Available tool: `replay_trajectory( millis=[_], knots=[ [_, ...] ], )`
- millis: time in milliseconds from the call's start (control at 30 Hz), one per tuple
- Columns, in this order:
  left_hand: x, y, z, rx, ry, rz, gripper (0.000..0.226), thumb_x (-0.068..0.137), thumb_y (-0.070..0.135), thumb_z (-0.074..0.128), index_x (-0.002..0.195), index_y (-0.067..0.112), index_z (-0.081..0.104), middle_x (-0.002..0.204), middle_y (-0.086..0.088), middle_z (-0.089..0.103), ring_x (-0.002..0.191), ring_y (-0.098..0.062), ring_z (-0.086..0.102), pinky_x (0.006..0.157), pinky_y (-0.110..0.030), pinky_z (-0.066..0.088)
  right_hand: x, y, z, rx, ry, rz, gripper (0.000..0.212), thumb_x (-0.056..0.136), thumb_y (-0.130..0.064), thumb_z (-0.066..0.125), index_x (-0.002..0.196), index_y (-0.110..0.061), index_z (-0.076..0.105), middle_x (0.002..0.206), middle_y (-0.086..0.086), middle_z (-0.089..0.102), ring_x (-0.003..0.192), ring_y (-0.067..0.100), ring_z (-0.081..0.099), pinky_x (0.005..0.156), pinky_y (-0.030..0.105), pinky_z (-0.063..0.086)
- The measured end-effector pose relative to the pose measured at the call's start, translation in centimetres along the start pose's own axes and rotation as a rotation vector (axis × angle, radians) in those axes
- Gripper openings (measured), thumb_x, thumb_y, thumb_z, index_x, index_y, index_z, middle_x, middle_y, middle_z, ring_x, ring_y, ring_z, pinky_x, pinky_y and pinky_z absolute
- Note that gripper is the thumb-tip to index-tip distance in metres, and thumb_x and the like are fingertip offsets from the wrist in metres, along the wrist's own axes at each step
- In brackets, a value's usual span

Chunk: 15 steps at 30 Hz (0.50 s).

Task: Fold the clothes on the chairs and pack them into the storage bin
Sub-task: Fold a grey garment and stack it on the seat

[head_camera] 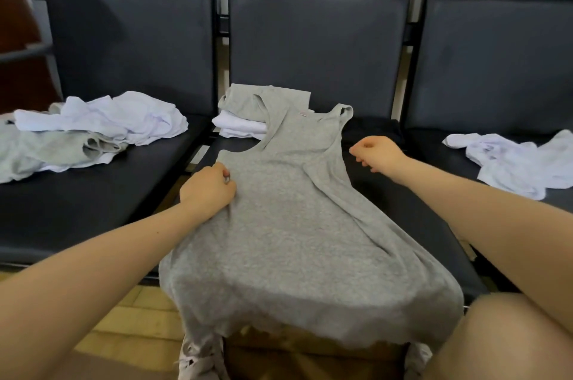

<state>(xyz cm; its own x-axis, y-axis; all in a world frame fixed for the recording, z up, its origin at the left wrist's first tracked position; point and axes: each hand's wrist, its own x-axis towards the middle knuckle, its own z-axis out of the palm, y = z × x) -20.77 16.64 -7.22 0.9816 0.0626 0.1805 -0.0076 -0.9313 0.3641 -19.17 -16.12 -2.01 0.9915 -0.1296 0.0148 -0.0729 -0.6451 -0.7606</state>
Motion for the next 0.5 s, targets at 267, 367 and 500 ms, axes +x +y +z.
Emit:
replay_trajectory(
  millis=[267, 367, 500],
  knots=[
    [-0.1, -0.2, 0.7, 0.003, 0.082, 0.005, 0.026, 0.097, 0.029, 0.042, 0.114, 0.016, 0.055, 0.107, -0.007, 0.063, 0.094, -0.026, 0.059, 0.075, -0.037, 0.050, -0.7, 1.2, 3.0, -0.485, -0.144, -0.235, 0.027, 0.085, -0.034, 0.066, 0.067, -0.019, 0.053, 0.069, -0.005, 0.055, 0.071, 0.016, 0.054, 0.063, 0.031, 0.043],
    [0.1, -0.1, 0.5, -0.010, 0.098, -0.024, 0.026, 0.098, 0.026, 0.038, 0.111, 0.011, 0.056, 0.101, -0.010, 0.065, 0.091, -0.028, 0.059, 0.072, -0.037, 0.047, -1.2, 1.8, 2.7, -0.567, -0.082, -0.279, 0.026, 0.088, -0.028, 0.058, 0.066, -0.018, 0.048, 0.069, -0.002, 0.054, 0.070, 0.020, 0.054, 0.062, 0.034, 0.044],
    [0.1, 0.1, 0.1, -0.077, 0.098, -0.061, 0.026, 0.096, 0.017, 0.037, 0.112, 0.012, 0.056, 0.102, -0.012, 0.065, 0.092, -0.031, 0.059, 0.074, -0.037, 0.046, -1.4, 2.4, 2.0, -0.515, 0.011, -0.248, 0.021, 0.090, -0.022, 0.052, 0.071, -0.013, 0.051, 0.069, 0.002, 0.055, 0.068, 0.021, 0.053, 0.059, 0.035, 0.042]
  ],
)
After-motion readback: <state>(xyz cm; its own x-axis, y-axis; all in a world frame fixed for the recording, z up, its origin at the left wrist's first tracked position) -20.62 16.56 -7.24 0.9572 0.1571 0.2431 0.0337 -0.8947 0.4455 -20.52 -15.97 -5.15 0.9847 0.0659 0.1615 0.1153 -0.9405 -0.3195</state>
